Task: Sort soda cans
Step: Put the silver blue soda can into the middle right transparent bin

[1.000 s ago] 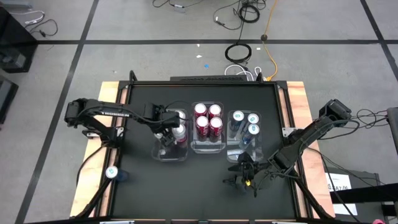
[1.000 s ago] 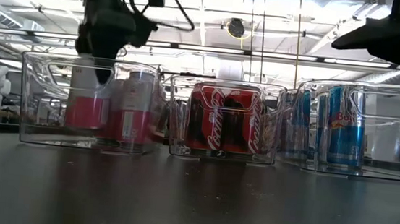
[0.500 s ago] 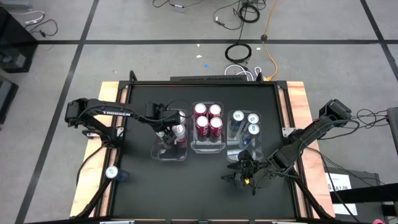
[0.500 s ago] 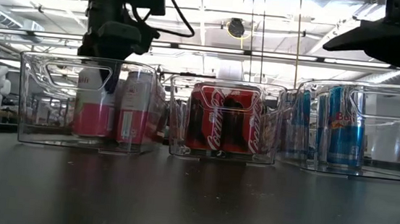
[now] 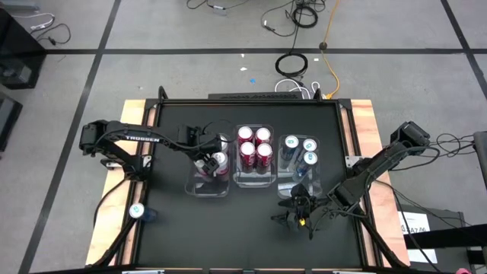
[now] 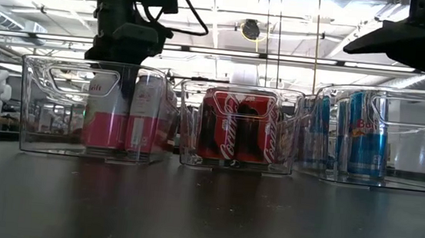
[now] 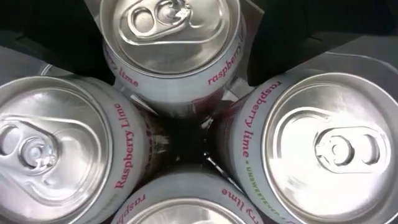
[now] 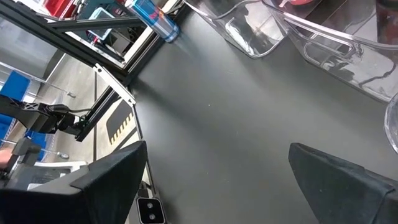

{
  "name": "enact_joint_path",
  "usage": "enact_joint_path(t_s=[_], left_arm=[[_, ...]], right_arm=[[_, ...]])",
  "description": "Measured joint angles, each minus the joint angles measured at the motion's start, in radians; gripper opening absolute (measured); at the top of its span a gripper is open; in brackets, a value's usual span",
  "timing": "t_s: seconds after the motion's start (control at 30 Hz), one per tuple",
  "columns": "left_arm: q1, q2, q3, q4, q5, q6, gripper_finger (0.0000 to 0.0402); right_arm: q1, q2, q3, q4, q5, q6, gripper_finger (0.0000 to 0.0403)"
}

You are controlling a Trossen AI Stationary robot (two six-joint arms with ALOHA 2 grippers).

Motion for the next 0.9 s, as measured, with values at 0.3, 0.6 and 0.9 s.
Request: enact_joint_path(t_s=[0.3, 0.6, 0.9], left_arm=[[0.0, 0.0, 0.052, -0.104, 0.08, -0.048, 0.0391], [-0.076, 0.0, 0.243, -0.22, 0.139, -0.081, 0.0391], [-0.298, -0.001, 0.342, -0.242, 0.106, -0.378, 0.0391]], right_arm=[[0.0, 0.0, 0.0, 0.0, 0.0, -0.032, 0.0384], [0.001, 0.0, 0.0, 0.0, -0.05, -0.069, 0.0384], [0.001, 0.0, 0.0, 0.0, -0.08, -0.108, 0.0384]])
